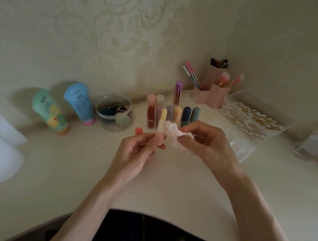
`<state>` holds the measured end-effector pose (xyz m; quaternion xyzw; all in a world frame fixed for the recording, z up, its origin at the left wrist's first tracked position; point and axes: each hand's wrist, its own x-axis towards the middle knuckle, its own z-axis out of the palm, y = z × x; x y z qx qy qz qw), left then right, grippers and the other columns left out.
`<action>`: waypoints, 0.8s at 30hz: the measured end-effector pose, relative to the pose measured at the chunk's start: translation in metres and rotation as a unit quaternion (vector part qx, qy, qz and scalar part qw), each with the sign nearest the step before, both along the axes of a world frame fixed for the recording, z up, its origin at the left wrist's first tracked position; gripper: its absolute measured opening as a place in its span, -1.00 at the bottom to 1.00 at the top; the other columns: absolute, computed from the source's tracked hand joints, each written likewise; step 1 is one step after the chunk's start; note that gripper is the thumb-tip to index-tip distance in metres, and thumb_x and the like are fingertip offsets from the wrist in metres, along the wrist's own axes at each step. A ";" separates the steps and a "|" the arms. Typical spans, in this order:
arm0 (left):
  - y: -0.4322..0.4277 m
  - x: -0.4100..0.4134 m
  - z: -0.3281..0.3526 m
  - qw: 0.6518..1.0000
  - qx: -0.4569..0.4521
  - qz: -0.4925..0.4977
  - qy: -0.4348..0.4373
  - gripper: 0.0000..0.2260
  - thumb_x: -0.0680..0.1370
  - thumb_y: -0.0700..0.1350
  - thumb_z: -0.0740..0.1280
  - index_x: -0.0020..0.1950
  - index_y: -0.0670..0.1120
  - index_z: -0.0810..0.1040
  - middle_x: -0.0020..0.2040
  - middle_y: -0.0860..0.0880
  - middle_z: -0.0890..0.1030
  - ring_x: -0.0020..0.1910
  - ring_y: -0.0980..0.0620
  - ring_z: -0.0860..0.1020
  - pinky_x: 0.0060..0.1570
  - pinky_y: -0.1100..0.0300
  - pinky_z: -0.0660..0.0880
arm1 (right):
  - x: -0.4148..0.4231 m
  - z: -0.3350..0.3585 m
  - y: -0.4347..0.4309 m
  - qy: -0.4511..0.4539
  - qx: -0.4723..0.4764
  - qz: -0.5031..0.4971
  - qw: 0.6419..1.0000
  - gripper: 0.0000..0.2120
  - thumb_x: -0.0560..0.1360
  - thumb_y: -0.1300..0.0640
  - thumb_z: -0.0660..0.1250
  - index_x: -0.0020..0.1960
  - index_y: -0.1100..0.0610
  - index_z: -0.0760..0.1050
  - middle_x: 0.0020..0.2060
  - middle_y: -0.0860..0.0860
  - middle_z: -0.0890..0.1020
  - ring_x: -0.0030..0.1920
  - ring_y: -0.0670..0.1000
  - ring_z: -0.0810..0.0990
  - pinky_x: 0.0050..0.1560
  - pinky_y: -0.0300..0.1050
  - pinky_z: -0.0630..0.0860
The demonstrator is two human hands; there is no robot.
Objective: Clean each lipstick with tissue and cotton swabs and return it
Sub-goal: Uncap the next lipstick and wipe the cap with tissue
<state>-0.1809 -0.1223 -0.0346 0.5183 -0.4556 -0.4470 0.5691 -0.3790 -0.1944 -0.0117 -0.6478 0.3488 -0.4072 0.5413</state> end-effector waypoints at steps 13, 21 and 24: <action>0.000 -0.002 0.002 1.000 0.003 -0.002 -0.016 -0.79 0.65 -0.07 0.36 0.05 -0.14 0.74 -0.15 -0.06 0.70 -0.33 0.08 0.42 -0.31 0.35 0.37 | 0.020 -0.021 0.006 0.068 -0.243 -0.093 0.963 -0.79 0.50 0.26 0.46 0.05 0.04 0.75 0.02 -0.02 0.67 -0.04 0.01 0.69 -0.05 -0.23 0.61; 0.000 0.000 -0.001 0.999 -0.007 -0.013 -0.037 -0.82 0.65 -0.09 0.37 0.06 -0.14 0.74 -0.15 -0.04 0.70 -0.33 0.10 0.43 -0.27 0.35 0.39 | 0.021 -0.016 0.006 -0.034 -0.053 -0.063 0.996 -0.89 0.51 0.24 0.53 0.02 0.23 0.75 -0.03 0.09 0.75 -0.02 0.04 0.74 0.07 -0.18 0.64; 0.000 0.000 -0.001 0.999 -0.004 -0.007 -0.035 -0.82 0.64 -0.08 0.37 0.08 -0.12 0.74 -0.12 -0.05 0.72 -0.33 0.12 0.46 -0.27 0.36 0.41 | 0.020 -0.013 0.008 -0.084 0.000 -0.056 0.995 -0.86 0.51 0.25 0.52 0.05 0.27 0.74 -0.01 0.08 0.77 0.01 0.06 0.74 0.11 -0.15 0.63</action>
